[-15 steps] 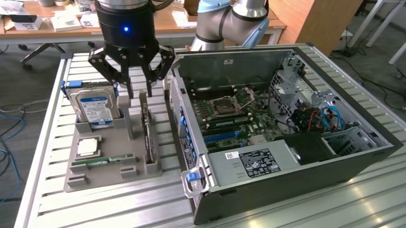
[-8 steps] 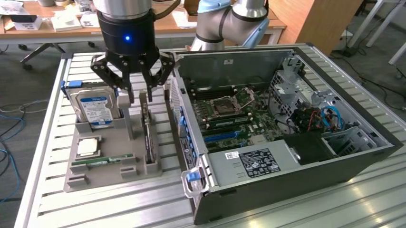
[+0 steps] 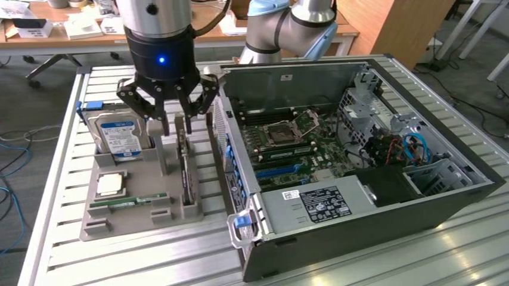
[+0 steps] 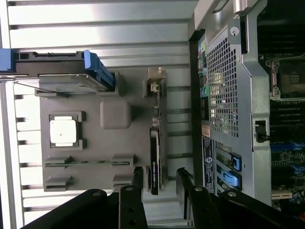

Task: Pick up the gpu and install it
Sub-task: 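Pick up the gpu and move the gpu toward the slot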

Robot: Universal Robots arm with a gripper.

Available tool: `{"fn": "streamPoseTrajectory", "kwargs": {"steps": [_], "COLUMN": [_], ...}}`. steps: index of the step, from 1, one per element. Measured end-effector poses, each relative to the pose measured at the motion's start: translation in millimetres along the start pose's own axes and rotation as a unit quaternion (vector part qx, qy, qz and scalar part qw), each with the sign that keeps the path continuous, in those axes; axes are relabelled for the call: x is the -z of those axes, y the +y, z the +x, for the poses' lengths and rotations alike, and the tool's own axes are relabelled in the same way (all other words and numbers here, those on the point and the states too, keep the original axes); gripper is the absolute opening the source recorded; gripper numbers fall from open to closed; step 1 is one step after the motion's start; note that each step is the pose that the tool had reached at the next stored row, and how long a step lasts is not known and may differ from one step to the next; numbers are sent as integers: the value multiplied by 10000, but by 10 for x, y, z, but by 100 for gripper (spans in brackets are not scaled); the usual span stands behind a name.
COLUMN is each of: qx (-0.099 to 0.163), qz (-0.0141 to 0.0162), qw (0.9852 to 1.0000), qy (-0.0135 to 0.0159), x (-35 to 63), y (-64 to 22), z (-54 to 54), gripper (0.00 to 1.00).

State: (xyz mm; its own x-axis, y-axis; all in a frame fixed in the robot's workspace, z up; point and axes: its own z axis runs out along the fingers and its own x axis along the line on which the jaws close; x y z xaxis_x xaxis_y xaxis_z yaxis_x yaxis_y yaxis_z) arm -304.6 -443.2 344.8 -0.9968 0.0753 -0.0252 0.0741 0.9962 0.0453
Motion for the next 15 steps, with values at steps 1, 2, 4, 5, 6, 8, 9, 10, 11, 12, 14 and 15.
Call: {"fn": "streamPoseTrajectory", "kwargs": {"steps": [1,2,4,5,6,8,9,10,11,12,14,15], "qx": [0,0,0,0,0,0,0,0,0,0,0,0], "qz": [0,0,0,0,0,0,0,0,0,0,0,0], "qw": [10000,10000,10000,10000,10000,10000,10000,10000,10000,10000,10000,10000], "qy": [0,0,0,0,0,0,0,0,0,0,0,0], "x": [-20,-37,-73,-91,-109,-146,-164,-182,-200,-218,-255,-273], "y": [-1,-2,-3,-4,-5,-7,-8,-8,-9,-10,-12,-13], "z": [1,1,2,3,3,4,4,5,5,6,7,7], "gripper": [41,41,41,41,41,41,41,41,41,41,41,41]}}
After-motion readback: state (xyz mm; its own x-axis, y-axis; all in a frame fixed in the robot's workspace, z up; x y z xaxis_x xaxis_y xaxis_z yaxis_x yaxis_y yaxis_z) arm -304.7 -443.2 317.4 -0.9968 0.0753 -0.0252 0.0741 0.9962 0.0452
